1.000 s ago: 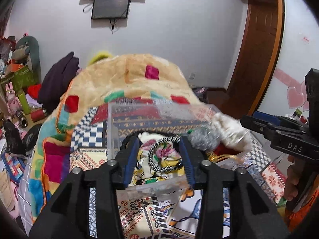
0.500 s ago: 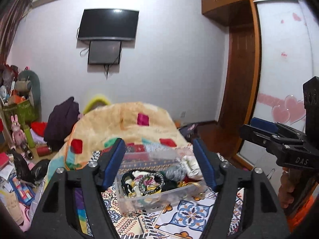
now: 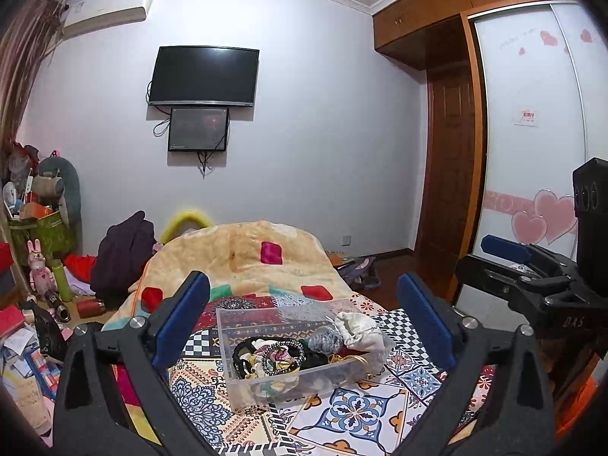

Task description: Organize soft objects

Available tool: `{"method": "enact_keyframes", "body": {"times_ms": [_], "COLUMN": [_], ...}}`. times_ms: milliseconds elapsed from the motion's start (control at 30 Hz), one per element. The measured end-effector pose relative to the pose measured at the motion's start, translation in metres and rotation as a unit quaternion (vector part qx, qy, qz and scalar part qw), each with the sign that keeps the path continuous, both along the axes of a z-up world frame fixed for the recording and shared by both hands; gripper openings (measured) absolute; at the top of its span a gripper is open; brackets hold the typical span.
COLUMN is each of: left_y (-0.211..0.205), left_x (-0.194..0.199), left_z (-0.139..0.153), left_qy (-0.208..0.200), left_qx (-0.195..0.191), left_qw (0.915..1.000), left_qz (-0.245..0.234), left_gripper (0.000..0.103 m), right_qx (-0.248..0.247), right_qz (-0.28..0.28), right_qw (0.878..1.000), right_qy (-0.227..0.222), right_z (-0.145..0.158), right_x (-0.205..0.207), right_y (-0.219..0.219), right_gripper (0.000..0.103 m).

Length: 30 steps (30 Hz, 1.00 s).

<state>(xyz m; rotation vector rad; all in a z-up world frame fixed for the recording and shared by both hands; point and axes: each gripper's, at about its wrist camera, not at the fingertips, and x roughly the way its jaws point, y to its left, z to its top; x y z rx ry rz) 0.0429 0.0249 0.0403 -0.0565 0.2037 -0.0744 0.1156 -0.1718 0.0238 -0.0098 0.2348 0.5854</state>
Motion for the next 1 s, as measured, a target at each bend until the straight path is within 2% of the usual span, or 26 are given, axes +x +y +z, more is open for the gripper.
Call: {"method": "enact_keyframes", "body": {"times_ms": [1000], "left_y": [0.0018], "left_x": [0.0018], "left_z": [-0.007], "left_qy": [0.007], "left_qx": [0.007], "left_qw": [0.9999], "left_qz": [0.009], "left_gripper": [0.102], "right_qx": [0.009], "right_qz": [0.005], "right_qw": [1.0], "right_qy": [0.009], "right_z": [-0.0013], "right_x": [-0.0026], "right_y": [-0.0053], "right_gripper": [0.103]}}
